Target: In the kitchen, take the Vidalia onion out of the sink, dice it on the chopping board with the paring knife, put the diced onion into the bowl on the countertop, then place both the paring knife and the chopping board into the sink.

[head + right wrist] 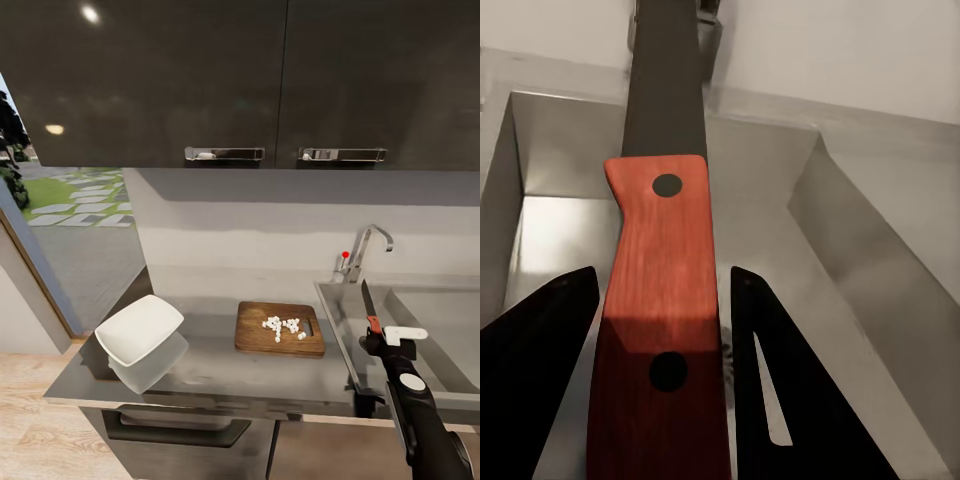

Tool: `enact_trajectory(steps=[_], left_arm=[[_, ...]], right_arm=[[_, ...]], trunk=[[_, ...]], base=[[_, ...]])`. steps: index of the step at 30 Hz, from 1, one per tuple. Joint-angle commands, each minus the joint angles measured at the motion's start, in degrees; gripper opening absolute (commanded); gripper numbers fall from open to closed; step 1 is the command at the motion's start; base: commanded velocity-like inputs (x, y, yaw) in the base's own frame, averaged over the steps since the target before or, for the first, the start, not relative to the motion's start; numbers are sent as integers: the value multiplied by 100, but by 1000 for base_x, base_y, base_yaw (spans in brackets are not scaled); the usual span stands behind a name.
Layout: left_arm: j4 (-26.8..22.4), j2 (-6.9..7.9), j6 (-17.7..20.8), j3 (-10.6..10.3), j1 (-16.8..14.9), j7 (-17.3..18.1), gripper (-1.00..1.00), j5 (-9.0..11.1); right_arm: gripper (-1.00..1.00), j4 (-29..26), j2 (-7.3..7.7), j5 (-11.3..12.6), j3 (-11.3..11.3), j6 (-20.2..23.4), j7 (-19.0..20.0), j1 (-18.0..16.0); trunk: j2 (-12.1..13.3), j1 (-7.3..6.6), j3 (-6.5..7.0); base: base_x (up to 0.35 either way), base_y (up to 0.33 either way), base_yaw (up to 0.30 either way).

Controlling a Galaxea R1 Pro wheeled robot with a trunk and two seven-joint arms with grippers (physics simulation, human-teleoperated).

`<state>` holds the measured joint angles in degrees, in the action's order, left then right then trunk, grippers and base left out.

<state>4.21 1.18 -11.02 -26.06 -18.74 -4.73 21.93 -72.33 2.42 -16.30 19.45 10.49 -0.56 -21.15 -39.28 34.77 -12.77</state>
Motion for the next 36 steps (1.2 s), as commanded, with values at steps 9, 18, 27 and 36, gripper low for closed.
enact_trajectory(steps=[9, 18, 27, 36], left_arm=[[19, -120, -17, -48, -7, 13, 100, 48], [23, -90, 80, -48, -7, 10, 100, 49], [28, -190, 108, -48, -7, 8, 100, 54], [16, -154, 65, -47, -7, 16, 100, 54]], right_arm=[[-100, -1, -5, -57, -15, 41, -5, -4], [-100, 0, -23, -57, -35, 41, -28, -4], [-100, 10, -31, -57, -39, 41, -31, -4], [-100, 252, -53, -57, -93, 23, -37, -4]], trunk=[[-7, 1, -9], [-7, 1, -9], [-7, 1, -9], [-7, 1, -9]], base=[[0, 0, 0], [0, 0, 0], [-56, -107, 0], [-165, -248, 0]])
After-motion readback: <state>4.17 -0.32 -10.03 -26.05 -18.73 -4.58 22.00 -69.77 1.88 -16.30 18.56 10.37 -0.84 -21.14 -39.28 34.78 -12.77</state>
